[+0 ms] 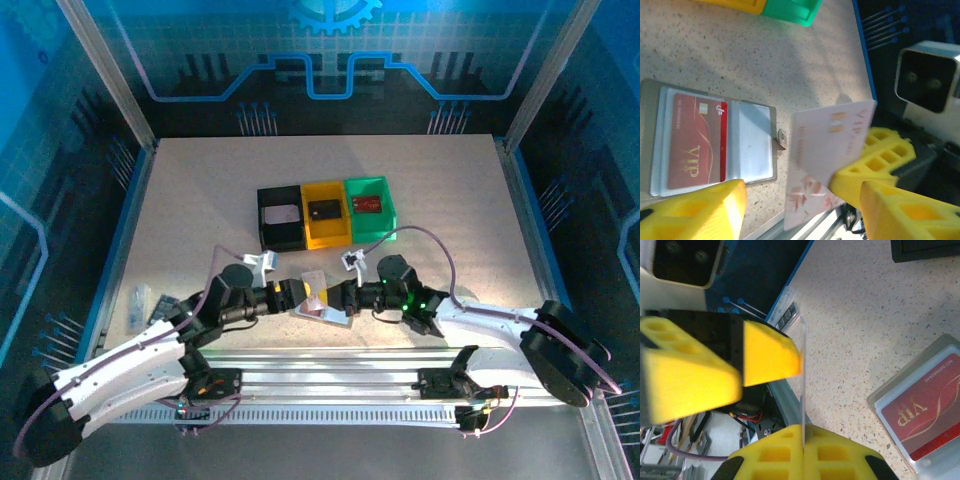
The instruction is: Take the credit cards out of the card holder
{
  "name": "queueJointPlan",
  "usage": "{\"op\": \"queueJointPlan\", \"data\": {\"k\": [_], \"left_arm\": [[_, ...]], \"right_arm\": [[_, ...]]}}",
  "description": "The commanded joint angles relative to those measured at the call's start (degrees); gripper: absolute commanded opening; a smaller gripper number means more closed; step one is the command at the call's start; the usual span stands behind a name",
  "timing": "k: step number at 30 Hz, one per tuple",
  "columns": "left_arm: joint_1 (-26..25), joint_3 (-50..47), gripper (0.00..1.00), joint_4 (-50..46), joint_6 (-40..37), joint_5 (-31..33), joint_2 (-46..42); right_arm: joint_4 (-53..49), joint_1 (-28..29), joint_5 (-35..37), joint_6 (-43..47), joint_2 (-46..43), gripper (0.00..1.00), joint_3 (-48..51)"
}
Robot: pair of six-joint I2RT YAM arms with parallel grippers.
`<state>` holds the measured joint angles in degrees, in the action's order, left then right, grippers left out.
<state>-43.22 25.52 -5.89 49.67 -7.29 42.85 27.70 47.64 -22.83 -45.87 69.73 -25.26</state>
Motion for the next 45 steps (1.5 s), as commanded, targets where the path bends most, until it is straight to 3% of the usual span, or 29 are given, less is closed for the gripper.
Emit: {"op": "queueJointPlan", "data": {"k": [1, 6, 9, 13, 17, 23, 35, 45], "left_arm": [[1.87, 6.04, 0.66, -14.48, -7.54, -4.31, -1.28], [6.55, 14.70, 0.73, -26.80, -14.28, -11.92, 0.52], [7.77, 17.26, 0.75, -27.72, -14.77, -17.89, 3.48], [9.08, 26.65, 0.76, -37.10, -23.71, -20.20, 10.70], [9.63, 30.78, 0.77, -39.62, -29.12, -23.52, 16.35], [9.61, 28.80, 0.73, -35.43, -31.29, -25.70, 18.18], [9.23, 24.35, 0.62, -29.01, -31.84, -34.83, 17.67], [9.03, 24.10, 0.37, -27.77, -31.60, -38.36, 19.02]], "right_arm": [[-9.02, -1.49, -7.09, 5.28, -0.51, 0.00, -3.78], [-17.00, -3.12, -14.49, 9.44, 0.00, 0.00, -7.71], [-20.66, -3.63, -18.27, 12.08, -0.64, 0.00, -9.96], [-25.37, -4.43, -20.68, 15.09, -0.58, 0.00, -12.00], [-24.17, -4.78, -24.14, 15.00, 0.55, 0.00, -11.64], [-24.41, -4.95, -29.09, 16.46, 2.15, 0.00, -12.59], [-23.39, -6.16, -34.32, 17.57, 4.39, 0.00, -13.44], [-21.48, -6.42, -35.94, 16.30, 3.59, 0.00, -13.52]]}}
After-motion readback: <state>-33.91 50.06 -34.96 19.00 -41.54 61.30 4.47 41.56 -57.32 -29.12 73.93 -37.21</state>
